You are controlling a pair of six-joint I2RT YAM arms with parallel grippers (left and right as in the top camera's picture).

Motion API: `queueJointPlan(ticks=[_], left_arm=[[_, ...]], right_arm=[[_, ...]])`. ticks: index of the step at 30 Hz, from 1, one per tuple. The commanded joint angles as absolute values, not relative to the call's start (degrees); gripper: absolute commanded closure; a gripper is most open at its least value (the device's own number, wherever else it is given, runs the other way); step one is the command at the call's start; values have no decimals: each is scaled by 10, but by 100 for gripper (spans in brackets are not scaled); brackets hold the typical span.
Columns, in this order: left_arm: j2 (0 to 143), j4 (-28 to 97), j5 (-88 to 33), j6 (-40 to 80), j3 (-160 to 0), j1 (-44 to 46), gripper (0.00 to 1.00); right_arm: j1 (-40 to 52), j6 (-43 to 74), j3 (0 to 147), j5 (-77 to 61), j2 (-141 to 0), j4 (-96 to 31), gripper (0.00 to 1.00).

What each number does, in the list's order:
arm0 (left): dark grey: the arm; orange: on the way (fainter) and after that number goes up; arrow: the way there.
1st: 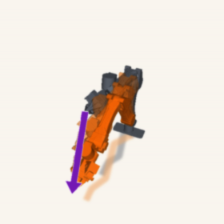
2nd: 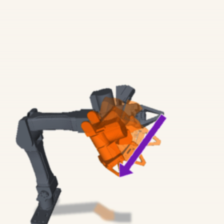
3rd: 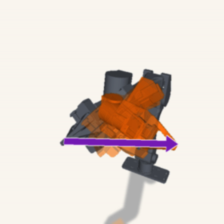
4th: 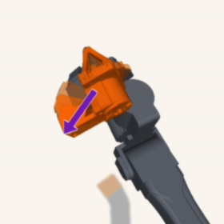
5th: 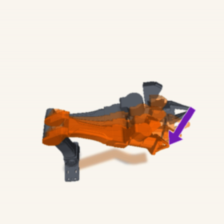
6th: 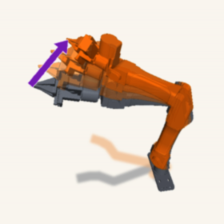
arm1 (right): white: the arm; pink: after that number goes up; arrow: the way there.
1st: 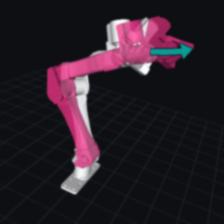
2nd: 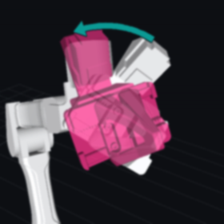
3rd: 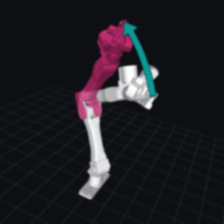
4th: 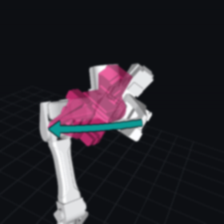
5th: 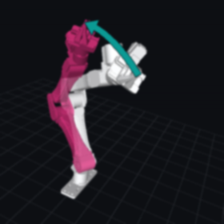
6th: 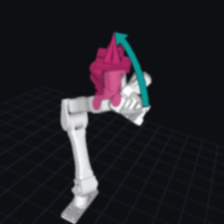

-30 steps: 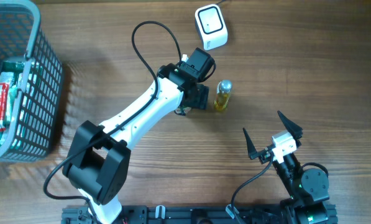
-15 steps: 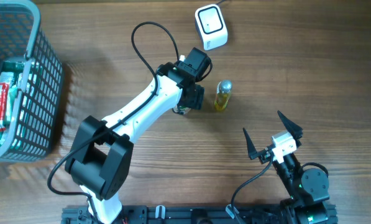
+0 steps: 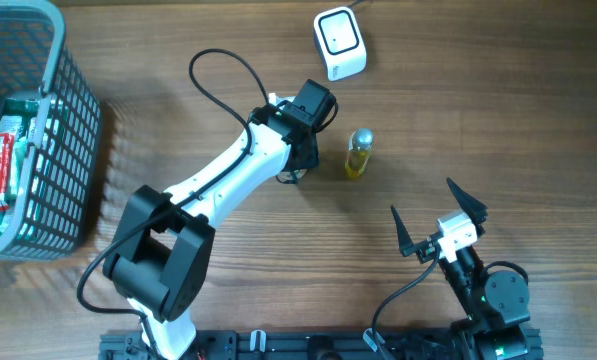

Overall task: Scan the item barcode
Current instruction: 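Carry the jar with the left gripper and place it beside the bottle, then reach the left gripper into the basket and grasp the green packet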

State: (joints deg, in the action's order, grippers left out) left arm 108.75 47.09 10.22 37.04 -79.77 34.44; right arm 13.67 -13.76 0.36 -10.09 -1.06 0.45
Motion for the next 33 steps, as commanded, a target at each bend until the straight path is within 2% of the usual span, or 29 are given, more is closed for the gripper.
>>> queueJointPlan(ticks=[1, 2, 3, 5, 10, 15, 19, 22, 25, 28, 30, 33], left_arm=[[1082, 476, 86, 425, -792, 342, 32], [1079, 475, 86, 422, -792, 342, 10], [1075, 477, 86, 422, -792, 342, 0], [1054, 475, 86, 402, -792, 342, 0], [948, 469, 137, 227, -803, 336, 0], [836, 467, 162, 147, -803, 255, 0], [752, 404, 170, 38, -803, 112, 0], [692, 289, 191, 14, -803, -11, 0], [668, 197, 150, -102, -803, -142, 0], [692, 187, 139, -118, -803, -258, 0], [746, 192, 87, -118, -803, -341, 0], [828, 195, 66, -166, -803, -412, 0]], right_arm=[[134, -135, 3, -104, -8, 8, 0], [134, -135, 3, -104, -8, 8, 0], [134, -135, 3, -104, -8, 8, 0], [134, -135, 3, -104, -8, 8, 0], [134, -135, 3, -104, -8, 8, 0], [134, -135, 3, -104, -8, 8, 0], [134, -135, 3, -104, -8, 8, 0], [134, -135, 3, -104, -8, 8, 0], [134, -135, 3, -104, -8, 8, 0], [134, -135, 3, -104, -8, 8, 0], [134, -135, 3, -104, -8, 8, 0], [134, -135, 3, -104, -8, 8, 0]])
